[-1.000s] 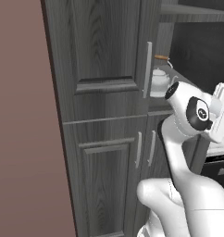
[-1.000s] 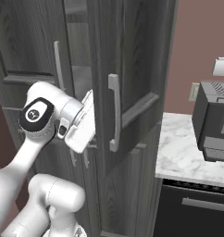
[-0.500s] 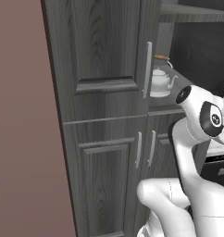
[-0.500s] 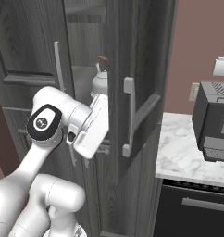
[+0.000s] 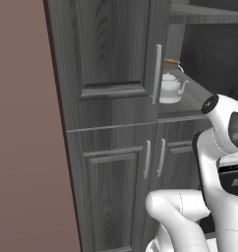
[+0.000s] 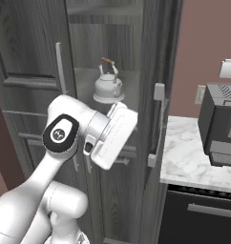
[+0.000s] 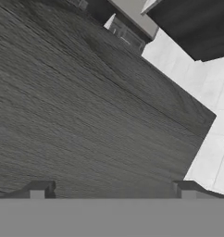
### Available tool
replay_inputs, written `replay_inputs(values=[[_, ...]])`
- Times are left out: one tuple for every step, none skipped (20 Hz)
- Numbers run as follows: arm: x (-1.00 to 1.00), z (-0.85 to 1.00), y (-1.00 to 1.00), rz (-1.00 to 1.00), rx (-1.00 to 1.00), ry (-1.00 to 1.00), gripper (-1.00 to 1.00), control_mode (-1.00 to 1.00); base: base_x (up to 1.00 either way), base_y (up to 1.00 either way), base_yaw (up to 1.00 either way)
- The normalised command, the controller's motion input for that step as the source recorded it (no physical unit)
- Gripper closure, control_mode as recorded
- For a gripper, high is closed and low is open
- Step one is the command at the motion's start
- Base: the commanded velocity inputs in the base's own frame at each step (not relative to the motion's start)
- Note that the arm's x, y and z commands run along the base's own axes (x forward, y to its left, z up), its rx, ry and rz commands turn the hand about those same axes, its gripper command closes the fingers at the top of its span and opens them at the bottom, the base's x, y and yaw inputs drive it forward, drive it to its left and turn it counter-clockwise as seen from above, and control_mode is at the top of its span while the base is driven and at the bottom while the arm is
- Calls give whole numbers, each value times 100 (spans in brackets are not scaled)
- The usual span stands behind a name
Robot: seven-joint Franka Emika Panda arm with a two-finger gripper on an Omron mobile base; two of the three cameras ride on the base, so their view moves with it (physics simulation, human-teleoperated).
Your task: Open the cabinet, pick the kettle from the cabinet, and place it in the sink.
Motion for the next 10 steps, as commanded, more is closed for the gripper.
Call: replay_inputs(values=[[0, -9, -27, 0, -1, 0, -100, -100, 0, 0, 0], [0, -8, -25, 0, -1, 0, -100, -100, 0, 0, 0], [0, -8, -25, 2, -1, -3, -100, -100, 0, 0, 0], [0, -7, -25, 2, -1, -4, -100, -100, 0, 0, 0], [0, -8, -27, 3, 0, -4, -100, -100, 0, 0, 0], [0, -7, -28, 5, 0, -5, -100, -100, 0, 0, 0], [0, -8, -28, 5, 0, -5, -100, -100, 0, 0, 0], [0, -9, -27, 5, 0, -5, -100, -100, 0, 0, 0], [0, -7, -25, 6, 0, -5, -100, -100, 0, 0, 0], [0, -9, -22, 7, 0, -5, -100, -100, 0, 0, 0]])
